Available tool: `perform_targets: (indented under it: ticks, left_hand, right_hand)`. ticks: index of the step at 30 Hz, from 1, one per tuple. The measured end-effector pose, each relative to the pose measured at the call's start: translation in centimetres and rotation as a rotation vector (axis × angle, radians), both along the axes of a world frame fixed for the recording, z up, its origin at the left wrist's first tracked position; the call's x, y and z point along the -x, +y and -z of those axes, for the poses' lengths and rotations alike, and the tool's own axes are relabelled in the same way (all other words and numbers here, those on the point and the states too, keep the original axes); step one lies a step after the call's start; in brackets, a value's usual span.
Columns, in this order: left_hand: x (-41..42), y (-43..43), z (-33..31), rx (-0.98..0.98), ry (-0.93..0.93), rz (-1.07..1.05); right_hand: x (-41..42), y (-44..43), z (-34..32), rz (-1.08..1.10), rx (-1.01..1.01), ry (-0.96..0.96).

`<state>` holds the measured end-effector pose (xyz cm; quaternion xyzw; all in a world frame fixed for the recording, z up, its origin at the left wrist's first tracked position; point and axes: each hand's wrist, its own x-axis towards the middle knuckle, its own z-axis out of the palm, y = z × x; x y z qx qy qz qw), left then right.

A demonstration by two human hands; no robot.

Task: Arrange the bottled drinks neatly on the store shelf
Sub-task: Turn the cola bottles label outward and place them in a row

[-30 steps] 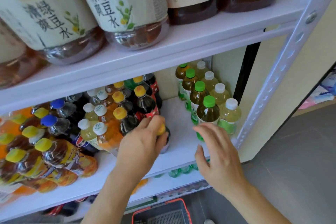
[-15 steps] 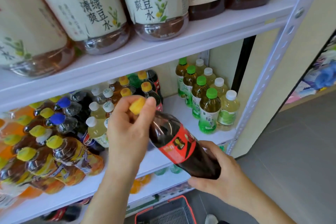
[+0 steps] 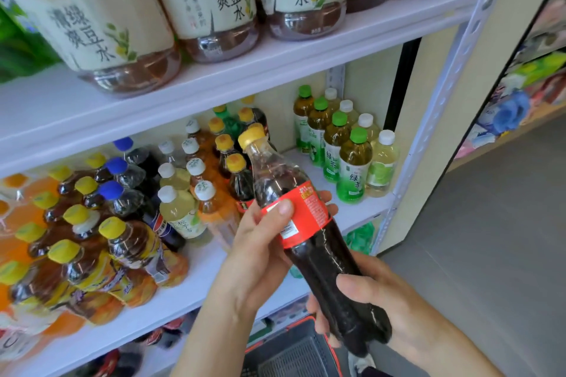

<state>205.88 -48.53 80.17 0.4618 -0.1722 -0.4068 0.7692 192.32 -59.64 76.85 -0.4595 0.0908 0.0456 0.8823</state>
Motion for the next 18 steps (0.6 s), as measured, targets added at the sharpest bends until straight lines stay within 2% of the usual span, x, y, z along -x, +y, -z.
perform_targets:
  ticks: [2, 3, 6, 10, 12, 16, 18]
  left_hand:
    - [0.1, 0.4, 0.2, -0.033, -0.015, -0.103]
    - [0.0, 0.6, 0.5, -0.061, -0.039, -0.172]
    - [-0.5, 1.0, 0.9, -0.125, -0.151, -0.357]
    - [-0.4, 0.9, 1.2, -0.117, -0.150, -0.373]
    - [-0.7, 0.9, 1.3, -0.072, -0.090, -0.314]
    - [-2.9, 0.6, 0.8, 0.190, 0.112, -0.093]
    - [-3.3, -0.2, 0.8, 0.291, 0.186, -0.025]
  right_hand:
    - [-0.1, 1.1, 0.4, 0.063, 0.033, 0.041]
    - [0.0, 1.6, 0.7, 0.117, 0.116, 0.049]
    - [0.2, 2.8, 1.3, 0.297, 0.522, 0.047]
    - [0.4, 3.8, 1.4, 0.435, 0.730, 0.023]
    - [0.7, 3.6, 1.4, 0.444, 0.659, 0.017]
    - [1.3, 1.6, 1.1, 0.270, 0.123, 0.055]
    - [1.3, 0.3, 1.0, 0.112, -0.057, 0.040]
